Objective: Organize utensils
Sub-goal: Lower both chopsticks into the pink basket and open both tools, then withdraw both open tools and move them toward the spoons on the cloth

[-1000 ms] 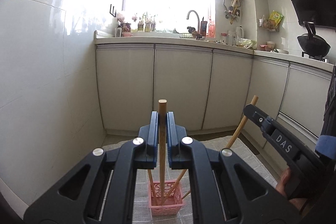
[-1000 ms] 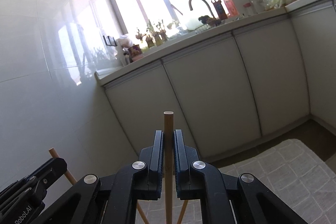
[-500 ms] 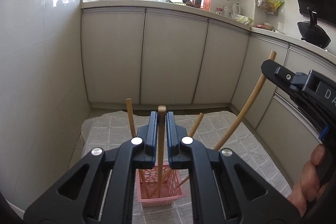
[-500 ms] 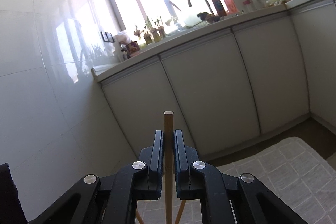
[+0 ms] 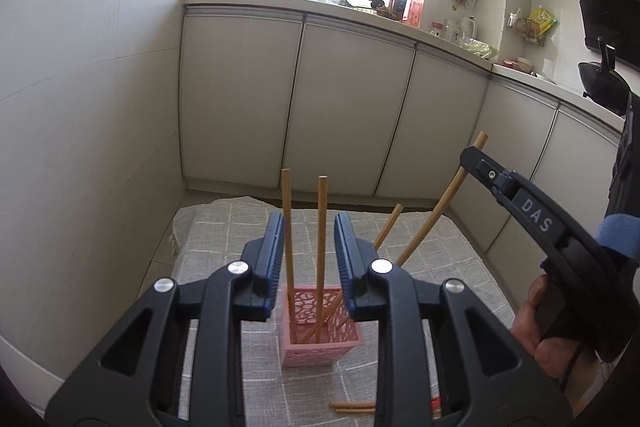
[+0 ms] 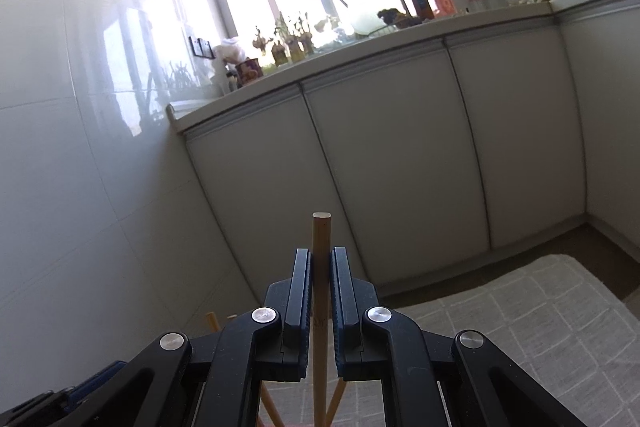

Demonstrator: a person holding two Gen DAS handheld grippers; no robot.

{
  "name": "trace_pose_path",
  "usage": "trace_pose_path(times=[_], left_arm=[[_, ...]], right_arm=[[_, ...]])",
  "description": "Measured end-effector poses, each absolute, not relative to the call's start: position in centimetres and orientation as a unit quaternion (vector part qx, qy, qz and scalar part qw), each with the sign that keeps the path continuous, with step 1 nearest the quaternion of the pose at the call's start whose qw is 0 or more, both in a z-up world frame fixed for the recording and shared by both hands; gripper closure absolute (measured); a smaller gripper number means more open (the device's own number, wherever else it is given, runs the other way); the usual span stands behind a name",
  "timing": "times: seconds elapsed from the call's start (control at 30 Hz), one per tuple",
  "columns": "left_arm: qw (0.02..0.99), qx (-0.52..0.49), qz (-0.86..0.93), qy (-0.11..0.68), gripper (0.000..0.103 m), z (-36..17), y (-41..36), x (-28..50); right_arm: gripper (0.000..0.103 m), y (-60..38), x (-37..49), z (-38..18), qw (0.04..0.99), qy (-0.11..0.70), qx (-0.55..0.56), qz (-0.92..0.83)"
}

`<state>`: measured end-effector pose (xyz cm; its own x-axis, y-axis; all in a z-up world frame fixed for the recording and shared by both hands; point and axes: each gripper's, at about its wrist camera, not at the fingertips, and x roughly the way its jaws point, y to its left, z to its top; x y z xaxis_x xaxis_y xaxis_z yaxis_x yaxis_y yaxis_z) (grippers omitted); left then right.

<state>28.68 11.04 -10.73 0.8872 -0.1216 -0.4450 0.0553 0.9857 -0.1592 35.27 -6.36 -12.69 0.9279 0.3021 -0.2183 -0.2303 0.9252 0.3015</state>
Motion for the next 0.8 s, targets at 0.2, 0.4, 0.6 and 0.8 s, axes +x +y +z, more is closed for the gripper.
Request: trace_pose_path(times=[0.2,0.4,0.6,0.8], left_arm=[[0.963,-0.055,-0.019,0.263,0.067,-11.6,11.8,27.9],[0.956,-0.042,-0.006,0.291,0.059,-13.1,12.0,27.6],[0.952,-0.036,-0.003,0.303,0.05,-13.1,11.6,27.3],[0.955,-0.035,0.0,0.296,0.035,-12.0,11.1,26.1]], right_arm=[[0.096,-4.8,36.0,-14.8,0.973,0.153,0.11,0.135],[0.095,-3.9,36.3,-17.0,0.969,0.183,0.095,0.136],[0.063,-3.7,36.3,-17.5,0.964,0.204,0.09,0.146],[0.048,-4.8,34.8,-15.6,0.962,0.202,0.091,0.162]])
